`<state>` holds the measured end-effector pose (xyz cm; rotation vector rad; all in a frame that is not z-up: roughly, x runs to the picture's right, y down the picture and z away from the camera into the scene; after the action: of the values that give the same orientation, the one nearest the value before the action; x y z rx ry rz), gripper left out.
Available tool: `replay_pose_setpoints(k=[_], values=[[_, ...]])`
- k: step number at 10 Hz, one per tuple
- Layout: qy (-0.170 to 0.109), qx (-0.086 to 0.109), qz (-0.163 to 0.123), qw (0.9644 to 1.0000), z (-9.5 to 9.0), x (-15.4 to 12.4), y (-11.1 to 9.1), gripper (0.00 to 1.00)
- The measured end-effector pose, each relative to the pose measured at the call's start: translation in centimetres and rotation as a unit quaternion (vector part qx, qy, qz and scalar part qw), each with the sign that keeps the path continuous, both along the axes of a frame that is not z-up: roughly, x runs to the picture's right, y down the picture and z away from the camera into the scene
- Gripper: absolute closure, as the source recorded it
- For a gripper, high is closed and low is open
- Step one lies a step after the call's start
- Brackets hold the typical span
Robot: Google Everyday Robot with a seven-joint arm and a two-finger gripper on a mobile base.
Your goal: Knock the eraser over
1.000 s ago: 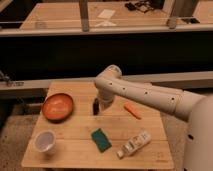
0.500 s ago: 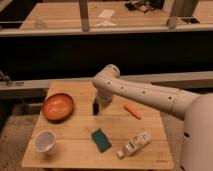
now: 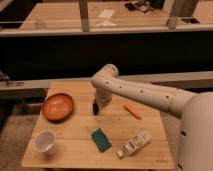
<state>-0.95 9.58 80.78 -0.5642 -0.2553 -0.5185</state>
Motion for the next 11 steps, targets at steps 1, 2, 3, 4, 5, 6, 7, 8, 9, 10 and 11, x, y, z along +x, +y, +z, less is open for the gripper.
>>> replay_pose_setpoints(k=[1, 2, 3, 4, 5, 6, 7, 8, 9, 10, 11], values=[[-0.001, 0.001, -0.002, 1.0000, 0.06, -0.04, -0.07, 0.95], [-0.002, 0.001, -0.003, 1.0000, 0.10, -0.11, -0.10, 0.95], [-0.003, 0.001, -0.005, 1.0000, 0.14, -0.24, -0.16, 0.95], [-0.004, 0.002, -0.008, 1.0000, 0.15, -0.42, -0.21, 0.95], [-0.004, 0.001, -0.010, 0.9999, 0.21, -0.46, -0.17, 0.95], [-0.004, 0.001, -0.012, 0.9999, 0.23, -0.40, -0.19, 0.95], [-0.005, 0.001, -0.013, 0.9999, 0.30, -0.40, -0.22, 0.95], [-0.006, 0.001, -0.015, 0.9999, 0.33, -0.46, -0.26, 0.95], [-0.007, 0.001, -0.017, 0.9998, 0.36, -0.56, -0.31, 0.95], [-0.008, 0.002, -0.018, 0.9998, 0.37, -0.60, -0.34, 0.95], [-0.009, 0.002, -0.020, 0.9998, 0.42, -0.64, -0.37, 0.95]])
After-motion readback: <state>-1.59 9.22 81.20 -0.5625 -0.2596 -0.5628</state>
